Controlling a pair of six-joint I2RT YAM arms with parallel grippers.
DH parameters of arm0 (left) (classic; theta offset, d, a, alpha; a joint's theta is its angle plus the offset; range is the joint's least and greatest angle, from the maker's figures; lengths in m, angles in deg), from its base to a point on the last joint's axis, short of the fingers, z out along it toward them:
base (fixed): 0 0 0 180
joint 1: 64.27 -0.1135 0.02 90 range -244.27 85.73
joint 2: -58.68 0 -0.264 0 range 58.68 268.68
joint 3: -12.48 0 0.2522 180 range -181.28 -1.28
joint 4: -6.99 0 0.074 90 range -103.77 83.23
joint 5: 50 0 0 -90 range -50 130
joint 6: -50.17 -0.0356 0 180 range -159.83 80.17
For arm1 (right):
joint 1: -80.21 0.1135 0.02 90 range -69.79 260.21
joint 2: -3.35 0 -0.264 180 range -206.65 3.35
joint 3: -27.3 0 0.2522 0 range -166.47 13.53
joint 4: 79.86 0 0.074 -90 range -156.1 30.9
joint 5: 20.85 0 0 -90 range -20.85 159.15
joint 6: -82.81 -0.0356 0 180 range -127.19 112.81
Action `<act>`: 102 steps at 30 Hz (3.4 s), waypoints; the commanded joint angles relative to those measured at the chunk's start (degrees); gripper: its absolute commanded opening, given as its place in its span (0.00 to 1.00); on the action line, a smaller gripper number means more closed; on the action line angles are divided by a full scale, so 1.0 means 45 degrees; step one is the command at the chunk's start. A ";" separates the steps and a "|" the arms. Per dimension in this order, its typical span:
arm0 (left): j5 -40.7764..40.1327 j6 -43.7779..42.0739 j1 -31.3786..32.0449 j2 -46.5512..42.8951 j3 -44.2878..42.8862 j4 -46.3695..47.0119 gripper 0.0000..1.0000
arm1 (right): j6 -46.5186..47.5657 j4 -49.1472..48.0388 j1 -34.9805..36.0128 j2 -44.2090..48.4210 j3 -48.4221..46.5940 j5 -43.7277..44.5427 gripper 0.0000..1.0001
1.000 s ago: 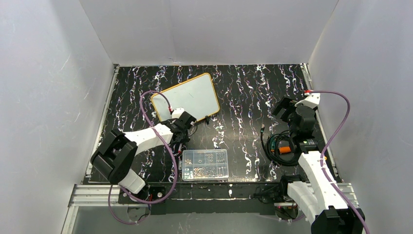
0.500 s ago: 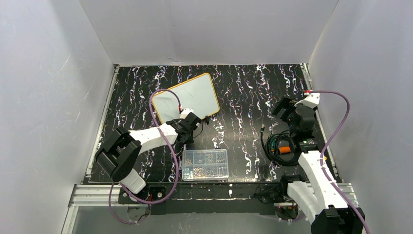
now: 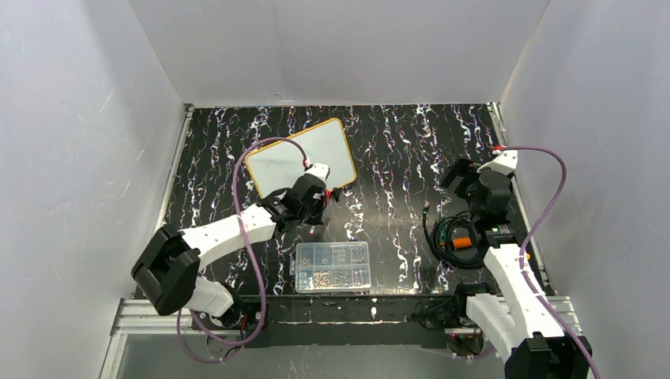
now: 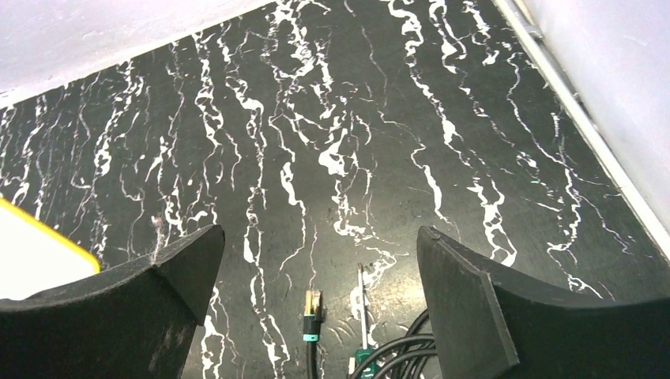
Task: Write a sentence on the whiteboard
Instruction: Open the whiteboard marker at the center of the board.
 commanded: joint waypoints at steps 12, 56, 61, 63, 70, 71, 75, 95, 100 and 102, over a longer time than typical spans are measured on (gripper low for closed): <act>0.1584 0.6728 0.0074 -0.3085 -0.0535 0.2615 0.00 | -0.1842 0.0012 0.2371 -0.2159 -0.2350 -0.8305 0.92; 0.4247 -0.0405 -0.0613 -0.7335 -0.1857 -0.3024 0.98 | 0.0642 0.5778 0.9598 -0.4910 -0.6279 -0.8912 0.01; 0.6590 -0.4692 -0.0612 -0.7217 -0.2891 -0.4009 0.98 | 0.0897 0.6853 0.9598 -0.5200 -0.6612 -1.1039 0.01; 0.7474 -0.6284 -0.0614 -0.7513 -0.2544 -0.4079 0.98 | 0.1027 0.7238 0.9598 -0.5213 -0.6737 -1.1629 0.01; 0.9529 -0.8141 -0.0618 -0.8138 -0.1015 -0.3730 0.98 | 0.1437 0.8129 0.9598 -0.5363 -0.6963 -1.3606 0.01; 0.9742 -0.8154 -0.0609 -0.8143 -0.0939 -0.3671 0.98 | 0.1503 0.8233 0.9598 -0.5383 -0.6951 -1.3903 0.01; 1.0260 -0.8198 -0.0623 -0.8028 -0.0832 -0.3535 0.98 | 0.1849 0.8883 0.9598 -0.5443 -0.7071 -1.4433 0.01; 1.7587 -0.2025 -0.3255 -0.6283 -0.0626 -0.1237 0.69 | 0.3760 1.0736 0.9618 -0.4869 -0.8172 -1.4959 0.01; 1.8153 -0.2205 -0.3323 -0.5883 -0.0857 -0.1972 0.62 | 0.3861 1.0771 0.9618 -0.4784 -0.8322 -1.5012 0.01; 1.8090 -0.2530 -0.3320 -0.5845 -0.0964 -0.2529 0.58 | 0.3905 1.0814 0.9618 -0.4783 -0.8404 -1.4881 0.01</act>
